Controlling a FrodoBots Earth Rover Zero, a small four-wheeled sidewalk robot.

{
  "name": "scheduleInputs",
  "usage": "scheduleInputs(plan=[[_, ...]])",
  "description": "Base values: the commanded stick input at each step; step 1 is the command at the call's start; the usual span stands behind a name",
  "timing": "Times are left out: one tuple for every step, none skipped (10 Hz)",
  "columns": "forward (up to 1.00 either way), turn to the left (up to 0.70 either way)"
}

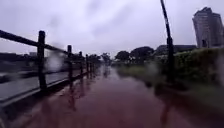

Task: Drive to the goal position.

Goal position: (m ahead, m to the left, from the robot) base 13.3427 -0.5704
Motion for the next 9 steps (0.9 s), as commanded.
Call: scheduleInputs(plan=[[1.00,0.01],[1.00,0.01],[1.00,0.01],[1.00,0.01],[1.00,0.01],[1.00,0.01],[1.00,0.01],[1.00,0.01],[1.00,0.01]])
